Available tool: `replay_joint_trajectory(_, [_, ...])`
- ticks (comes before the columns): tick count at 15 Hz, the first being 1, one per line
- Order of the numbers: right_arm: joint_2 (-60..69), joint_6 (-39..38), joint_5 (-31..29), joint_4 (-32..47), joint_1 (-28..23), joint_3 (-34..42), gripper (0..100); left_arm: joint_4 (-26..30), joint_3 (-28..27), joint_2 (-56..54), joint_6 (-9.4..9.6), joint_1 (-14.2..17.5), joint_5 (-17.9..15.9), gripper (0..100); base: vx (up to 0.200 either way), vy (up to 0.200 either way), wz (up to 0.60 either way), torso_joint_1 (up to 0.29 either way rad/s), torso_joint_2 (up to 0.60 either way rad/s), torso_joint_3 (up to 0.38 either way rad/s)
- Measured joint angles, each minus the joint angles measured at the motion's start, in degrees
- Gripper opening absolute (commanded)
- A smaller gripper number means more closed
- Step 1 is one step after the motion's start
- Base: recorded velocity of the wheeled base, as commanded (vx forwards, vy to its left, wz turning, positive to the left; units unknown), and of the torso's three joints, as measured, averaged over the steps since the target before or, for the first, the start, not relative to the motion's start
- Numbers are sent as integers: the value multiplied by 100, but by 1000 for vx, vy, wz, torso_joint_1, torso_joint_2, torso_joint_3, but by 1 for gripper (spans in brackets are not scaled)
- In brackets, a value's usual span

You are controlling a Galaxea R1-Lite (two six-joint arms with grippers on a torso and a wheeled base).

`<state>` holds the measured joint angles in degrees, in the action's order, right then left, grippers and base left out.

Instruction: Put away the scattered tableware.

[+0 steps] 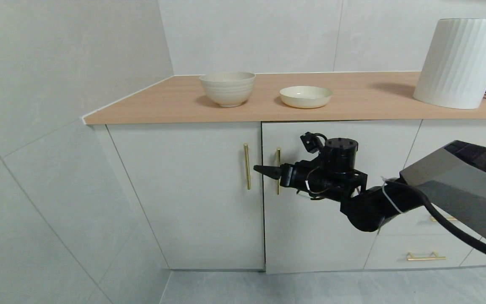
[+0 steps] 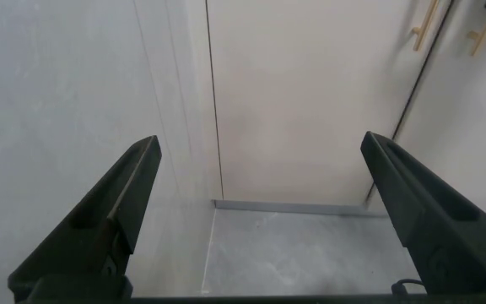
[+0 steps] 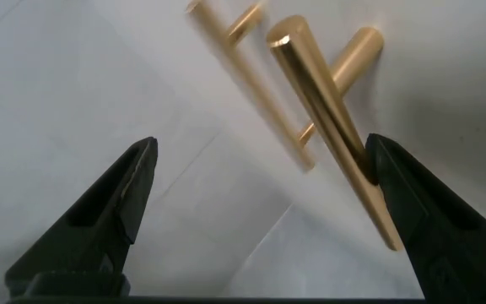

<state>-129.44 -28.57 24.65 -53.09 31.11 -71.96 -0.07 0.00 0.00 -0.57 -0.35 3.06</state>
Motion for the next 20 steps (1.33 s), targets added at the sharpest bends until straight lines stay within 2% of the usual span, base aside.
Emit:
replay_joint_trajectory(2, [299, -5, 439, -55, 0, 473, 100, 0, 0, 0, 0, 2, 0, 100, 0, 0, 0, 0, 0, 0])
replay_joint_trajectory(5, [595, 0, 571, -397, 15, 1030, 100, 0, 0, 0, -2, 2, 0, 100, 0, 0, 0, 0, 0, 0])
replay_joint_trajectory(11, [1265, 41, 1173, -1730, 150, 2964, 100, 0, 0, 0, 0, 0, 0, 100, 0, 0, 0, 0, 0, 0])
replay_joint_trajectory(17, [2181, 46, 2125, -1872, 182, 4286, 100, 0, 0, 0, 0, 0, 0, 100, 0, 0, 0, 0, 0, 0])
replay_joint_trajectory(20, [2572, 52, 2228, -1890, 174, 4776, 100, 0, 0, 0, 26, 0, -2, 100, 0, 0, 0, 0, 0, 0])
